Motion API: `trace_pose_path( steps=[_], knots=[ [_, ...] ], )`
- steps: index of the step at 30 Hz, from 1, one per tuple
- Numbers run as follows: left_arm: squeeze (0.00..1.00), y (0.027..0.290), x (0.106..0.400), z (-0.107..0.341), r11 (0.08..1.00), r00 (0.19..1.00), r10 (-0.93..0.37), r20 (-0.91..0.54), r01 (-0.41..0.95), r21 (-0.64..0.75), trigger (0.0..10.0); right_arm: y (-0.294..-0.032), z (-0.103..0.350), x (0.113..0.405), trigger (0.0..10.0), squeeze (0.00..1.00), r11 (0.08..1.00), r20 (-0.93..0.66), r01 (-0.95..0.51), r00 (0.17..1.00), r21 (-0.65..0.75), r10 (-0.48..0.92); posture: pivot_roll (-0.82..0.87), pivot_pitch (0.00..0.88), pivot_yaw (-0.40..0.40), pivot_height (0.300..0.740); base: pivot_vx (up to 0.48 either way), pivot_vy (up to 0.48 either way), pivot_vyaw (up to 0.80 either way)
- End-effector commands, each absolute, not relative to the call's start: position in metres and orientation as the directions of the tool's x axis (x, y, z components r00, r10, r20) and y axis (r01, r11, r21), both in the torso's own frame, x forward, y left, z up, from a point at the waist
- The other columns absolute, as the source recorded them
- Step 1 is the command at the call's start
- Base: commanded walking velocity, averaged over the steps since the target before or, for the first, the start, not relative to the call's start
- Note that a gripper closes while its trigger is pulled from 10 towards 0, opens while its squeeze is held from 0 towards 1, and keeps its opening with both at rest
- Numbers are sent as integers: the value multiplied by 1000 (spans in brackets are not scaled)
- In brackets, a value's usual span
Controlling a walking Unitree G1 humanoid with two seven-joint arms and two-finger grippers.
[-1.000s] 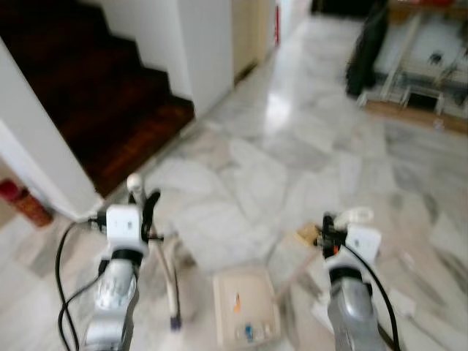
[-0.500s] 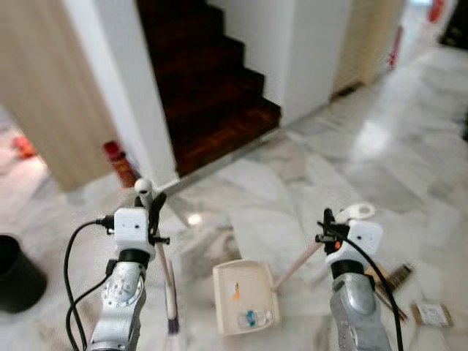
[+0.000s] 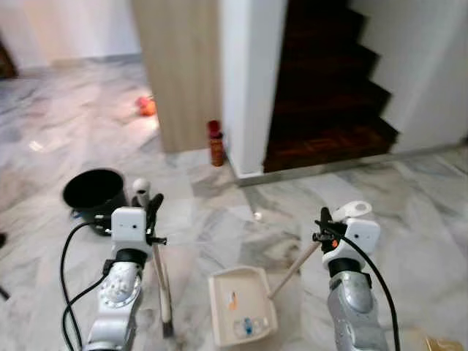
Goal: Sweep floor
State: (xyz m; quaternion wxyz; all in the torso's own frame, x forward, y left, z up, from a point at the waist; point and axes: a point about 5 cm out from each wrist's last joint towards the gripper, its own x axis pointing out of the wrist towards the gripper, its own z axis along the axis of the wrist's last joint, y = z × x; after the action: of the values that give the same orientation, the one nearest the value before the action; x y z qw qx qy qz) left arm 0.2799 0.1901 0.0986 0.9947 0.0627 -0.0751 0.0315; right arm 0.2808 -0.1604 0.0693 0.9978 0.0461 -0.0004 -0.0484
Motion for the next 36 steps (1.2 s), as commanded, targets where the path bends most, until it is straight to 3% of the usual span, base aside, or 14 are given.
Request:
trace_pose_path(
  steps=[1, 24, 36],
  knots=[
    [0, 185, 281, 106, 989, 981, 37, 191, -63, 134, 10000, -162, 78, 285, 10000, 0, 987, 30, 107, 993, 120, -111, 73, 0, 1, 740, 0, 0, 0],
    [0, 184, 281, 105, 990, 983, 36, 180, -59, 125, 10000, -159, 79, 291, 10000, 0, 984, 14, 106, 994, 145, -109, 78, 0, -2, 740, 0, 0, 0],
    [0, 186, 281, 105, 992, 983, 65, 172, -83, 100, 10000, -162, 82, 293, 10000, 0, 983, 5, 125, 992, 132, -127, 75, 0, -7, 740, 0, 254, 0]
  ],
)
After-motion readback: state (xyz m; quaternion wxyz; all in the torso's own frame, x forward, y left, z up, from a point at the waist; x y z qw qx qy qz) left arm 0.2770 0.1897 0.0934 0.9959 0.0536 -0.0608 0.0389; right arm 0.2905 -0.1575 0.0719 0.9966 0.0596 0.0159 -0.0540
